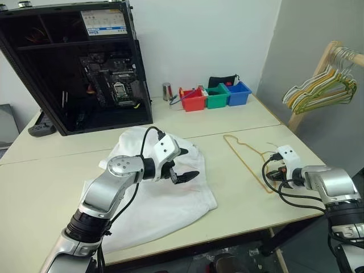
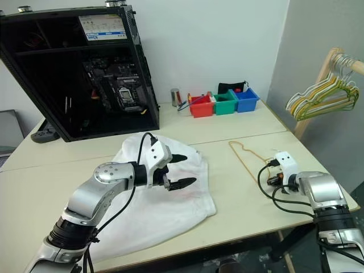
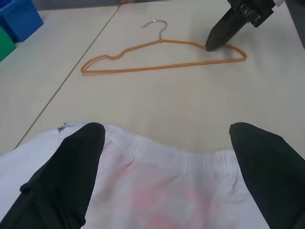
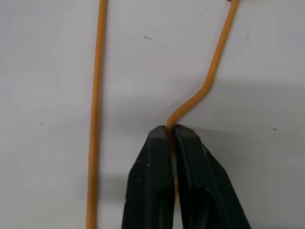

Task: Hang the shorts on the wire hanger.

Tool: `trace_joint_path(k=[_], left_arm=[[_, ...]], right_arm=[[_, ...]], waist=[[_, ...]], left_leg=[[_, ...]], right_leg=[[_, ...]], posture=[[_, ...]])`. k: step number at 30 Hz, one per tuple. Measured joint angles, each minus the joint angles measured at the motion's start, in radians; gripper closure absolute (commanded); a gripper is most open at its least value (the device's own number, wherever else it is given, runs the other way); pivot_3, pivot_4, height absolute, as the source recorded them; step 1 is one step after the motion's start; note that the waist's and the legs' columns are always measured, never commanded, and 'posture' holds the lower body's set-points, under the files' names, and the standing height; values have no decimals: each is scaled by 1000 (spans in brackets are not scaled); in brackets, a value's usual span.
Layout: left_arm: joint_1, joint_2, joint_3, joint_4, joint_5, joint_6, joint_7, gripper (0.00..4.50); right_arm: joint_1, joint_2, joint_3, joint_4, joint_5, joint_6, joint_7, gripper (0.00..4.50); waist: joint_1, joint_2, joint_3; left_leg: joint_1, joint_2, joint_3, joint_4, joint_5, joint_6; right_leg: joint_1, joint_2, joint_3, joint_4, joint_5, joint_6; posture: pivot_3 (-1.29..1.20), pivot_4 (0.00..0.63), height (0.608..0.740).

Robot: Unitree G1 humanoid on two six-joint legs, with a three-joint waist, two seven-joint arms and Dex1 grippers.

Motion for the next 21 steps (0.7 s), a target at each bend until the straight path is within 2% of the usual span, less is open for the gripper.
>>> trace_joint_path(k=[5, 14, 21], left_arm=[[-34, 0, 0, 24, 6, -27, 0, 0], [-99, 5, 17, 122, 18, -88, -3, 0], [-367, -7, 158, 385, -5, -113, 42, 0]], right_arm=[[-61, -17, 29, 103, -25, -62, -3, 4490], [-109, -158, 134, 100, -147, -370, 65, 4490], [-227, -244, 282, 111, -431, -948, -19, 4490]], waist=[[-1, 1, 0], [-6, 4, 1], [-7, 4, 2]], left_leg=[[-1, -1, 1, 0, 0, 0], [-1, -1, 5, 0, 0, 0], [-2, 0, 5, -1, 0, 0]], right_leg=[[-1, 0, 1, 0, 0, 0], [-3, -1, 3, 0, 0, 0], [-4, 0, 3, -2, 0, 0]], posture=[[-206, 0, 740], [-211, 0, 740], [-195, 0, 740]])
